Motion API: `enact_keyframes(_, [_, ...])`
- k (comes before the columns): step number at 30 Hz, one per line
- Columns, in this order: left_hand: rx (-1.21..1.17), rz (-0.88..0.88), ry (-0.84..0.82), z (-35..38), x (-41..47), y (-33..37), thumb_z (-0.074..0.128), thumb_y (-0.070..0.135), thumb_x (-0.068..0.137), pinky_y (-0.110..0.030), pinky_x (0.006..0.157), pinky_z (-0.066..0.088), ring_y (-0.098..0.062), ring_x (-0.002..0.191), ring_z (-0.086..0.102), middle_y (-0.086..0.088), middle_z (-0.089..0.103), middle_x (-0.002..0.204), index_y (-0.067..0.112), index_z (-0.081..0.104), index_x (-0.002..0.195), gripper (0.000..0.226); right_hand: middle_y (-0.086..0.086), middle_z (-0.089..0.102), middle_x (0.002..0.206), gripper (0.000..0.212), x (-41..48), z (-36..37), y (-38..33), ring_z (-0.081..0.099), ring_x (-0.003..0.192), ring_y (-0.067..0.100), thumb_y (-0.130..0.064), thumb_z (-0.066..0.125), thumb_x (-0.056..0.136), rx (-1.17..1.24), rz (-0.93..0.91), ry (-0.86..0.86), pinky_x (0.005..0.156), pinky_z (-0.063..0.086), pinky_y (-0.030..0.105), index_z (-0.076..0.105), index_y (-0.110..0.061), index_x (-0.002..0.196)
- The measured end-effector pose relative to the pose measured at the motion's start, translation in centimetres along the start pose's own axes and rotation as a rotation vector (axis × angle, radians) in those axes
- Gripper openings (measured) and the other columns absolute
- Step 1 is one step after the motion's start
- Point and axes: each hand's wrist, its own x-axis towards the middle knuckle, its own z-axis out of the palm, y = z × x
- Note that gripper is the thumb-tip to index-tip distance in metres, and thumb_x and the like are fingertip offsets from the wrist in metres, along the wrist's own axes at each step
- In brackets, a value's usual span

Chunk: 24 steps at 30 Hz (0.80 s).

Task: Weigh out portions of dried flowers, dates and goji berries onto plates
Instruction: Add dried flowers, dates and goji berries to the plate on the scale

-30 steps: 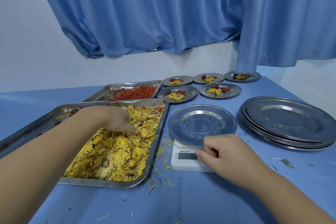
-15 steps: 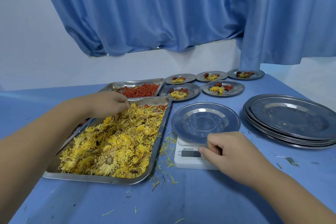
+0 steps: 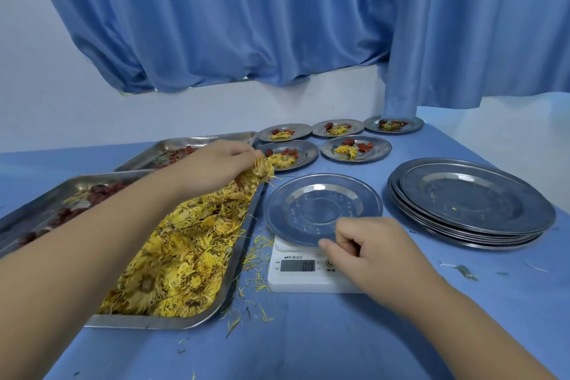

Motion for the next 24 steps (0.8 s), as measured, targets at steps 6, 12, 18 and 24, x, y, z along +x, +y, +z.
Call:
enact_keyframes(6, [0.009, 0.088, -0.146, 5.3, 2.4, 4.3, 0.037, 0.051, 0.099, -0.032, 0.087, 0.042, -0.015, 0.103, 0.060, -0.002, 0.067, 0.107, 0.014, 0.067, 0.105, 0.048, -0.005, 0.042, 0.053, 0.044, 0.2, -0.3, 0.5, 0.037, 0.053, 0.016, -0.034, 0.062, 0.083, -0.005, -0.002, 0.032, 0.050, 0.035, 0.035, 0.029, -0.020, 0.057])
enact_keyframes(12, [0.050, 0.076, -0.241, 6.0, 3.1, 5.3, 0.026, 0.059, 0.098, -0.030, 0.094, 0.036, -0.011, 0.118, 0.054, 0.005, 0.061, 0.127, 0.026, 0.071, 0.111, 0.057, -0.003, 0.039, 0.051, 0.047, 0.3, -0.2, 0.6, 0.036, 0.054, 0.017, -0.033, 0.062, 0.083, 0.002, -0.015, 0.036, 0.051, 0.036, 0.037, 0.027, -0.020, 0.055])
enact_keyframes(18, [0.001, 0.073, -0.165, 5.0, 2.3, 4.2, 0.033, 0.060, 0.096, -0.024, 0.080, 0.043, 0.003, 0.093, 0.062, 0.018, 0.064, 0.109, 0.034, 0.061, 0.119, 0.045, -0.002, 0.037, 0.049, 0.046, 0.3, -0.2, 0.4, 0.039, 0.054, 0.018, -0.033, 0.061, 0.084, 0.005, -0.026, 0.030, 0.053, 0.038, 0.038, 0.028, -0.019, 0.056])
enact_keyframes(24, [-0.089, 0.066, -0.169, 3.3, 0.0, 3.0, 0.037, 0.054, 0.098, -0.024, 0.080, 0.044, 0.005, 0.088, 0.065, 0.020, 0.066, 0.108, 0.037, 0.063, 0.114, 0.035, -0.002, 0.036, 0.050, 0.047, 0.0, -0.2, -0.1, 0.038, 0.054, 0.016, -0.033, 0.062, 0.084, -0.002, -0.047, 0.027, 0.051, 0.035, 0.034, 0.027, -0.020, 0.056])
